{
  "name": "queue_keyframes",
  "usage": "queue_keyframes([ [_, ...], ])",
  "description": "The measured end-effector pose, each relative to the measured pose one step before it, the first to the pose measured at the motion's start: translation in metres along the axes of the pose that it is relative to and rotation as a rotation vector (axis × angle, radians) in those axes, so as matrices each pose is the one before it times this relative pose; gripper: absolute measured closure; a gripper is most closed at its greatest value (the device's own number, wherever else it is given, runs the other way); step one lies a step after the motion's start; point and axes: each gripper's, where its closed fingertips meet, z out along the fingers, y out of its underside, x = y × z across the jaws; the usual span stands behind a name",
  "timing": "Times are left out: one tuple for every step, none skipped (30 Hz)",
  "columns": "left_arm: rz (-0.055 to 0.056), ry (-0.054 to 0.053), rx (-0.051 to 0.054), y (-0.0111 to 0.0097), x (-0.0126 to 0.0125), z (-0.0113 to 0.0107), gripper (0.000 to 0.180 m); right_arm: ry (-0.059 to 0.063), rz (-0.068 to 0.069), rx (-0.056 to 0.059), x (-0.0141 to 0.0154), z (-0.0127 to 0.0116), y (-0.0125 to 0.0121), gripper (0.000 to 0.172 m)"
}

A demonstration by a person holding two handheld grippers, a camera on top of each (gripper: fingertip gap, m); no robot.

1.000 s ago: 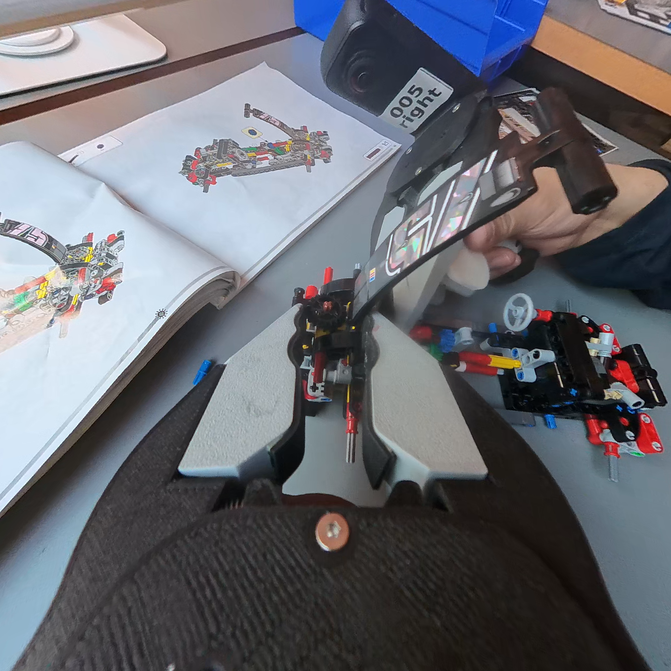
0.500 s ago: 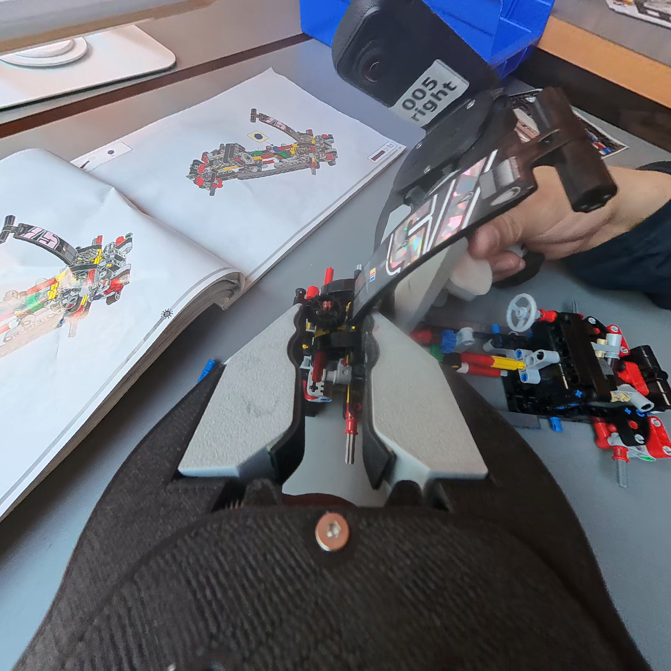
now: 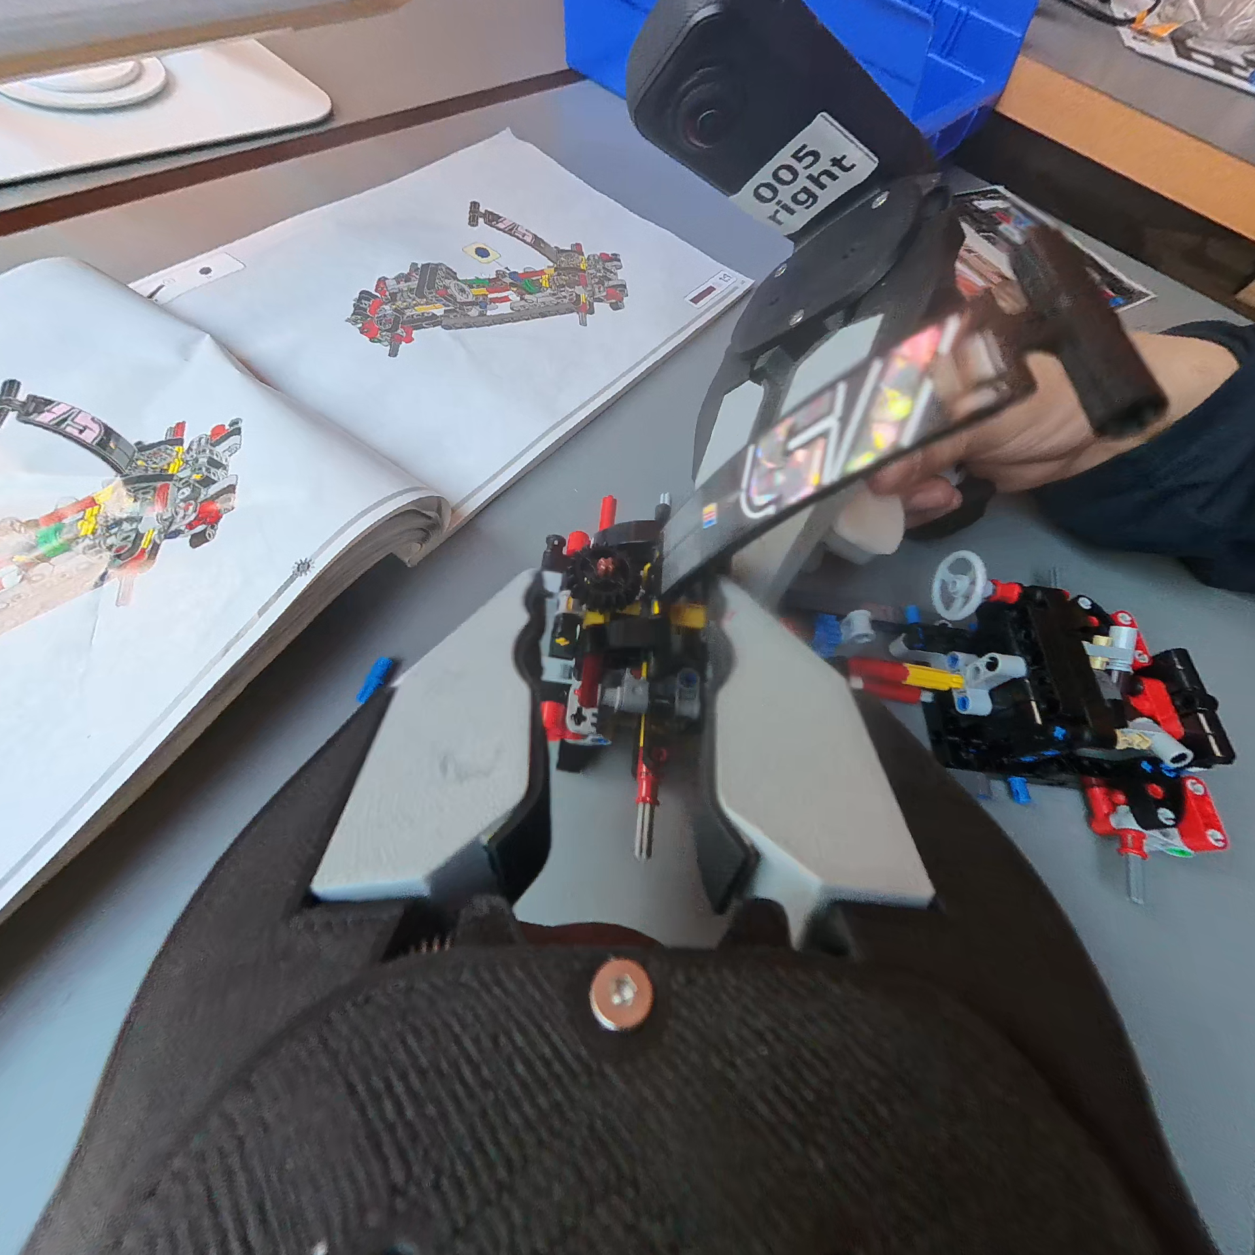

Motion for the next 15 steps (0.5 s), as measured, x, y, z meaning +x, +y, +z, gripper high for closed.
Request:
queue_keyframes([
  [-0.008,-0.0041,-0.0019,0.00037,0.0008,-0.00288,0.132,0.0007,-0.003,-0.0011,-0.00016,0.0002,0.00017,0.166],
  [0.002,0.0031,0.0034,-0.00058,0.00242,-0.00393,0.126,-0.0026,0.0012,-0.001,-0.00016,-0.00003,0.00007,0.166],
  [0.001,0.0041,0.0024,-0.00078,0.00354,-0.00374,0.118,-0.0051,0.0049,0.0002,-0.00009,-0.00022,-0.00009,0.165],
  [0.006,0.0041,-0.0049,0.00004,0.00432,-0.00293,0.114,-0.0041,0.0052,0.001,-0.00001,-0.00032,-0.00028,0.166],
  [0.0123,0.0015,-0.0146,0.00166,0.0045,-0.00154,0.108,-0.001,0.0019,0.0015,0.0001,-0.00029,-0.00023,0.166],
  [0.0141,-0.0036,-0.0184,0.00268,0.00471,-0.00028,0.101,0.0003,-0.0014,-0.0008,0.00001,0.00005,0.00008,0.166],
  [0.0183,-0.0035,-0.0202,0.00341,0.00551,0.00064,0.096,0.0015,-0.0039,-0.0031,-0.00024,0.00028,0.00038,0.166],
  [0.0254,-0.0005,-0.0197,0.00389,0.00694,0.00171,0.095,0.0033,-0.0065,-0.003,-0.00013,0.00046,0.00041,0.166],
  [0.0303,-0.0158,-0.0197,0.00365,0.00529,0.0026,0.086,0.0018,-0.0058,-0.0036,-0.00031,0.00044,0.00053,0.166],
  [0.0437,-0.0341,-0.0227,0.00318,0.00264,0.00281,0.08,-0.001,-0.0021,-0.0028,-0.00029,0.00022,0.00045,0.166],
  [0.0657,-0.052,-0.0289,0.00277,-0.00002,0.00233,0.079,-0.0012,0.0006,0.0002,-0.00007,-0.00001,-0.00004,0.166],
  [0.0768,-0.0517,-0.026,0.00151,-0.00047,0.00198,0.079,-0.0011,0.0016,0.0012,0.00011,-0.00022,-0.00023,0.166],
  [0.061,-0.0442,-0.0199,0.00033,-0.00056,0.00163,0.078,-0.0017,0.0016,0.0013,-0.00003,-0.00017,-0.00017,0.166],
  [0.038,-0.035,-0.009,-0.00084,-0.00116,0.00081,0.079,-0.0015,0.0017,0.0017,0.00005,-0.00018,-0.00031,0.166],
  [0.0212,-0.0163,0.0073,-0.002,-0.00024,-0.00039,0.08,-0.0011,0.0022,0.001,0.00009,-0.00017,-0.00008,0.166],
])
